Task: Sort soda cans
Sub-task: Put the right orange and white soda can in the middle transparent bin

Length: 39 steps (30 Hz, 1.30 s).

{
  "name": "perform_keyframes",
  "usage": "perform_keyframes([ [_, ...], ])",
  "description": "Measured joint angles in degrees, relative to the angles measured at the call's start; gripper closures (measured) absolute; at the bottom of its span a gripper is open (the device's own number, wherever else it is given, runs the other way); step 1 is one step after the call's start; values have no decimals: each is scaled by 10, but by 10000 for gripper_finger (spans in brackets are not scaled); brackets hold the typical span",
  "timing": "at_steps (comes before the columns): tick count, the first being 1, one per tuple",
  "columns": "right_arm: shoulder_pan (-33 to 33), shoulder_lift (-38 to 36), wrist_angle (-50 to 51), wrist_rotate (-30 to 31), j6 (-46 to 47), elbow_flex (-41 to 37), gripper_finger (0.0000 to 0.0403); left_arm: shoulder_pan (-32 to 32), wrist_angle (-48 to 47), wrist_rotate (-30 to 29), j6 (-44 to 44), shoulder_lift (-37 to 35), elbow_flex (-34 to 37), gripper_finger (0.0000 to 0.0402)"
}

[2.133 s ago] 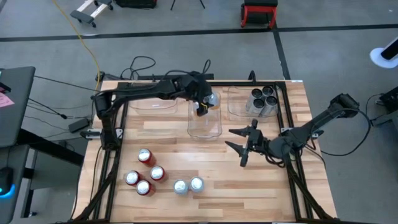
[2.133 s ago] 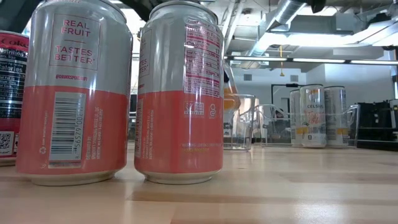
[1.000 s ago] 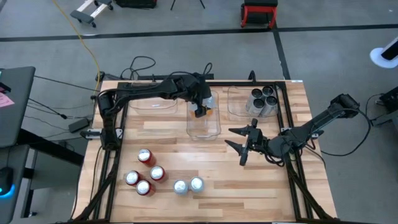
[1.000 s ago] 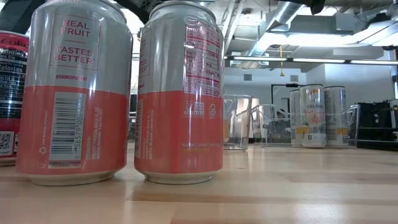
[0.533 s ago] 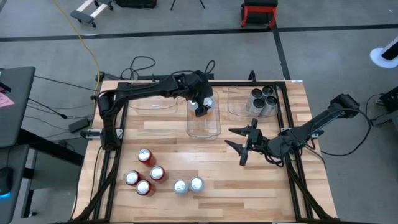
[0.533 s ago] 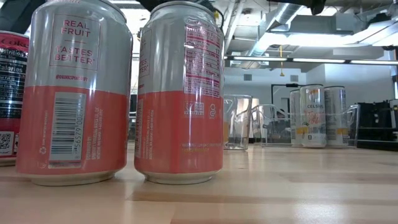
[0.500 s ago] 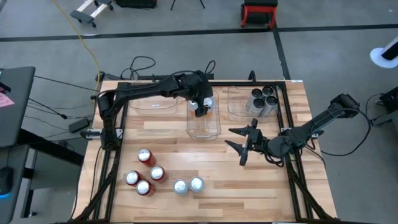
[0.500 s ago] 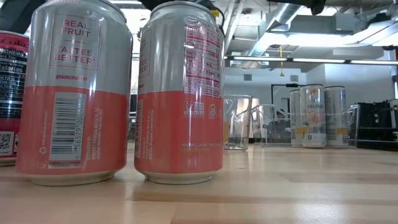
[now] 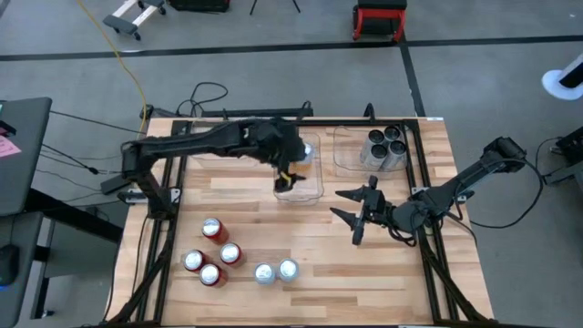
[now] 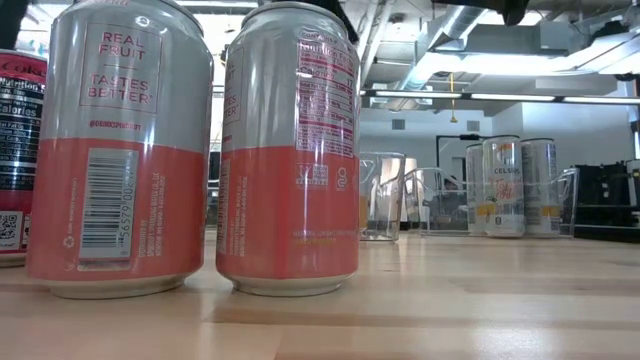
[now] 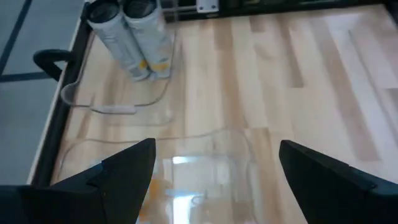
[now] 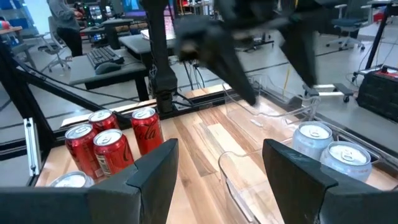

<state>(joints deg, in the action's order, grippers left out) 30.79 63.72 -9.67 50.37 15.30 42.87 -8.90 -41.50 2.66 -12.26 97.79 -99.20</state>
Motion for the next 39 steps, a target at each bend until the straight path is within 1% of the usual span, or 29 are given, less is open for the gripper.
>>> perform_keyframes([
  [7, 0, 0, 1, -18, -8, 0, 148, 74, -18, -35, 30, -45, 1, 66],
  [10, 0, 0, 3, -31, -8, 0, 148, 106, -24, -90, 34, -66, 1, 66],
  [13, 0, 0, 3, -44, -7, 0, 148, 130, -51, -145, 56, -90, 1, 66],
  [16, 1, 0, 3, -69, -7, 0, 148, 148, -80, -168, 91, -114, 7, 66],
  [20, 3, 0, 3, -75, -7, 0, 148, 169, -62, -175, 127, -160, 79, 66],
  [23, 3, 0, 3, -75, 2, 0, 148, 184, -28, -200, 154, -201, 161, 66],
  [28, 1, 0, 3, -76, 18, 0, 148, 210, 76, -221, 197, -280, 312, 66],
  [30, -2, 0, 3, -76, 19, 0, 148, 217, 91, -236, 225, -311, 362, 66],
  [32, -4, 0, 3, -76, 27, 0, 148, 221, 78, -254, 275, -342, 399, 66],
  [35, -9, 0, 3, -75, 41, 0, 148, 220, 5, -251, 361, -380, 431, 66],
  [39, -10, 0, 3, -75, 45, 0, 148, 220, -106, -200, 445, -414, 435, 66],
])
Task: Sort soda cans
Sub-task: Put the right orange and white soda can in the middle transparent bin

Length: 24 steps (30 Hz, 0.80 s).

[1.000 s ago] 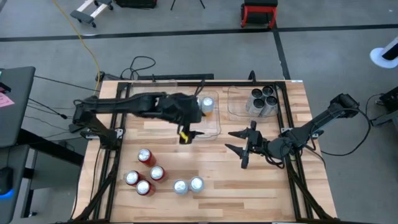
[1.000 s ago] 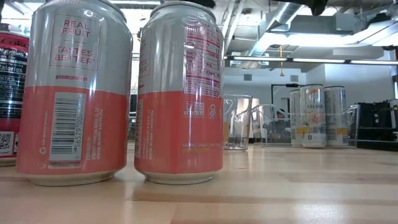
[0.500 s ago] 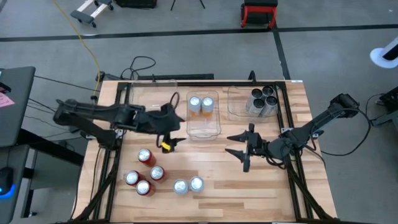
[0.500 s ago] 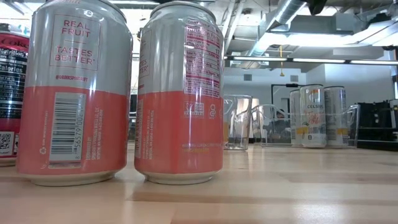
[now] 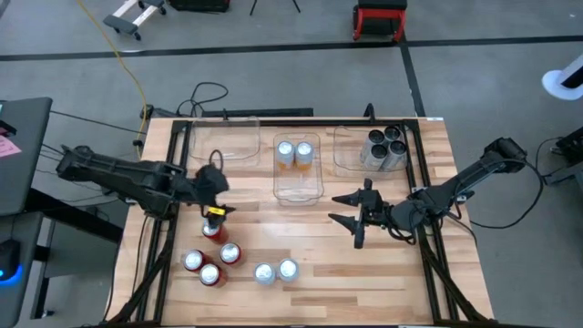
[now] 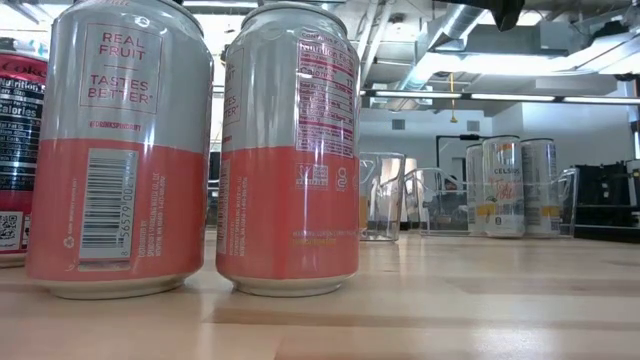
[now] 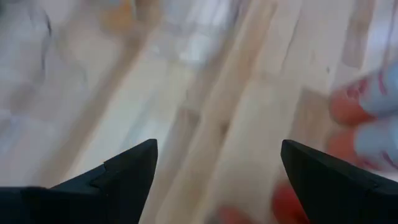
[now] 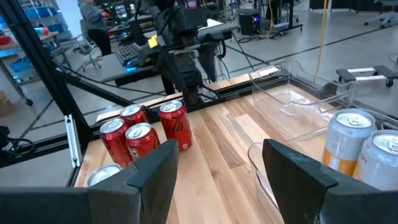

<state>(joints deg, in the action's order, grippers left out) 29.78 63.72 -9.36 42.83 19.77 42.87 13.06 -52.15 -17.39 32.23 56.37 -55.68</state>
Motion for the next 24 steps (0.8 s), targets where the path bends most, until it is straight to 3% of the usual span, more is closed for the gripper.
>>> perform_keyframes([
  [7, 2, 0, 2, -4, 19, 0, 148, 5, -97, 89, 65, -42, 0, 66],
  [16, 2, 0, 4, -12, 19, 0, 148, 27, -139, 96, 92, -16, 0, 66],
  [24, 2, 0, 4, -12, 19, 0, 148, 27, -140, 90, 55, 31, 0, 66],
])
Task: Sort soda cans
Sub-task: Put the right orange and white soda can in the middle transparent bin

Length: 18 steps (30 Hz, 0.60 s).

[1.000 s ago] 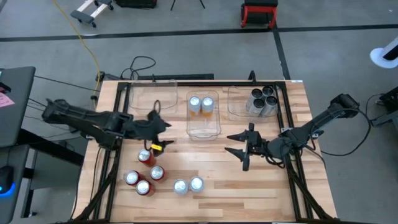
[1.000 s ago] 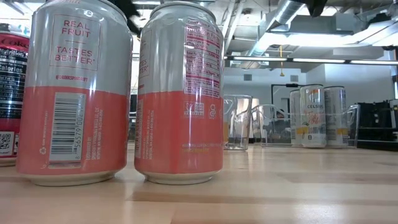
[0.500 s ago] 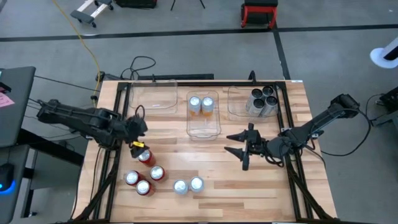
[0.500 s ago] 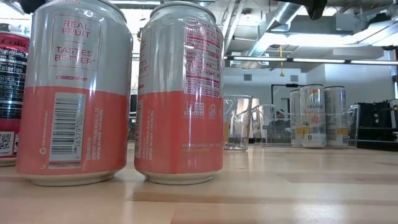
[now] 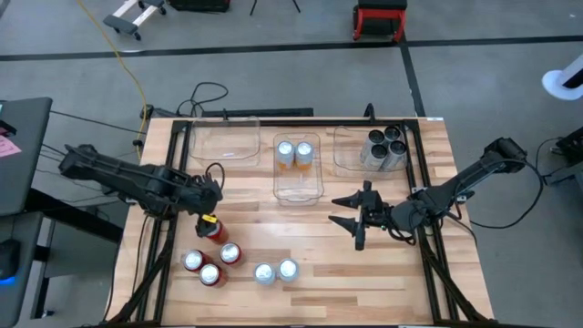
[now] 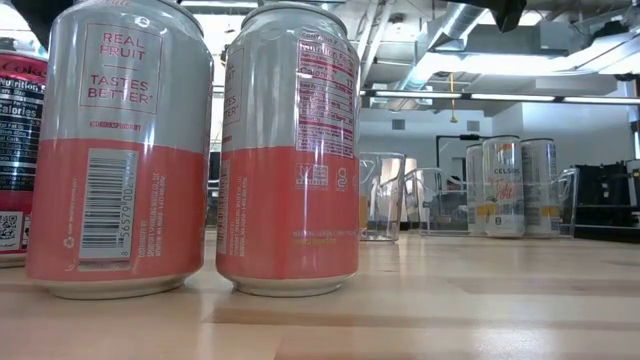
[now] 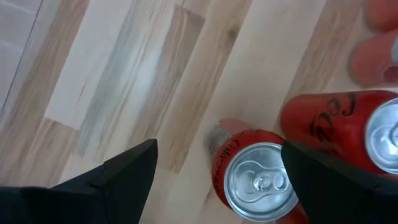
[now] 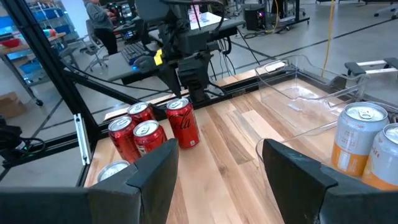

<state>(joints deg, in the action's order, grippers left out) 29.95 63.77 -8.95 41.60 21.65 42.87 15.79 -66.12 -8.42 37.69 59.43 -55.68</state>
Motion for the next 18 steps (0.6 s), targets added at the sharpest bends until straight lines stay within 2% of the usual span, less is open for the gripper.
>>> perform_keyframes([
  [3, 0, 0, 0, 0, 0, 0, 148, 0, 1, 1, -18, 14, 0, 66],
  [6, 0, 0, 0, 0, 0, 0, 148, 0, 25, -22, -71, 28, 0, 66],
  [14, -5, 1, 0, -2, -1, 0, 148, 9, 259, -28, -251, 69, 0, 66],
  [18, -5, 33, -5, -60, -28, 0, 148, 28, 332, -5, -294, 95, -1, 66],
])
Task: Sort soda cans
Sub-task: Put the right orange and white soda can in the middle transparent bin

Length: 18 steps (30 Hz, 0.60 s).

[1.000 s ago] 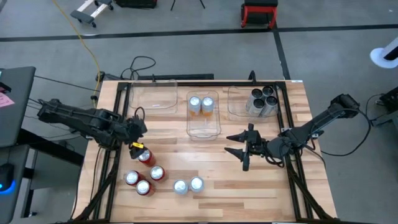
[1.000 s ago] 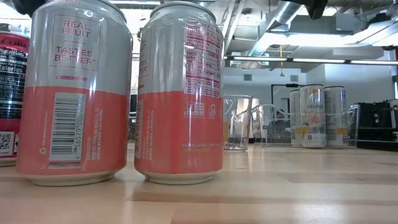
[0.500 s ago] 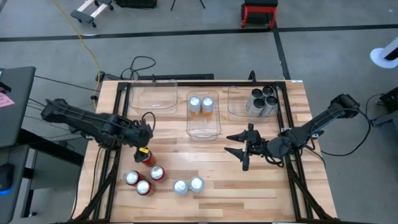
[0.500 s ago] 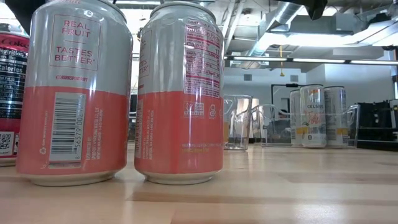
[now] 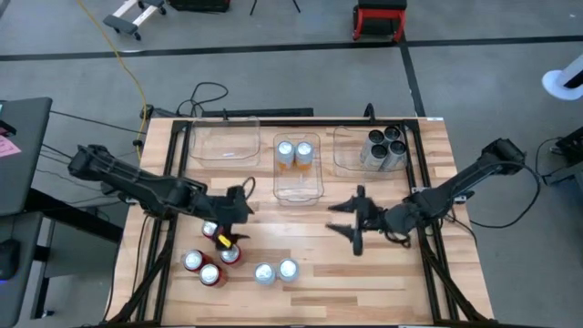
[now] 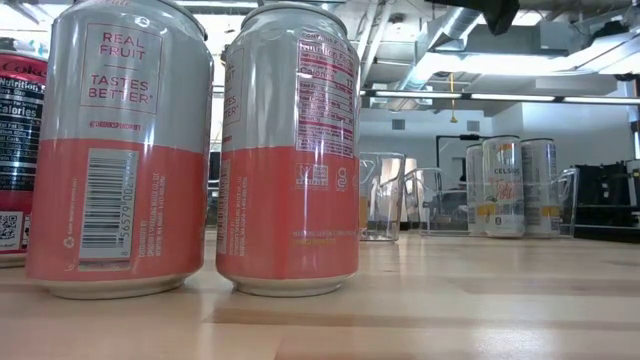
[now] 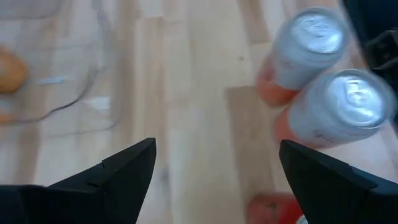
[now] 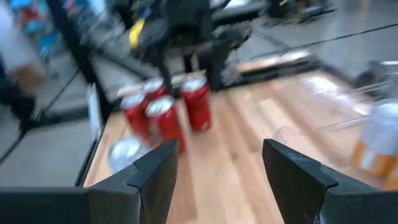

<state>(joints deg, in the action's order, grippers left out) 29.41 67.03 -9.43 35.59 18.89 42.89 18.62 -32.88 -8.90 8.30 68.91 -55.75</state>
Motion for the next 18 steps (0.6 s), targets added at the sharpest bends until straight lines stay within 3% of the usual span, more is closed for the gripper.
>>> perform_keyframes([
  [4, -16, 70, -42, -16, -42, 0, 148, 14, 20, 0, -2, 26, 0, 66],
  [9, -23, 156, -181, -32, -94, 0, 148, 16, 22, -5, 31, 56, 0, 66],
  [18, -12, 276, -403, -97, -95, 1, 148, 17, 13, -11, 36, 81, 0, 66],
])
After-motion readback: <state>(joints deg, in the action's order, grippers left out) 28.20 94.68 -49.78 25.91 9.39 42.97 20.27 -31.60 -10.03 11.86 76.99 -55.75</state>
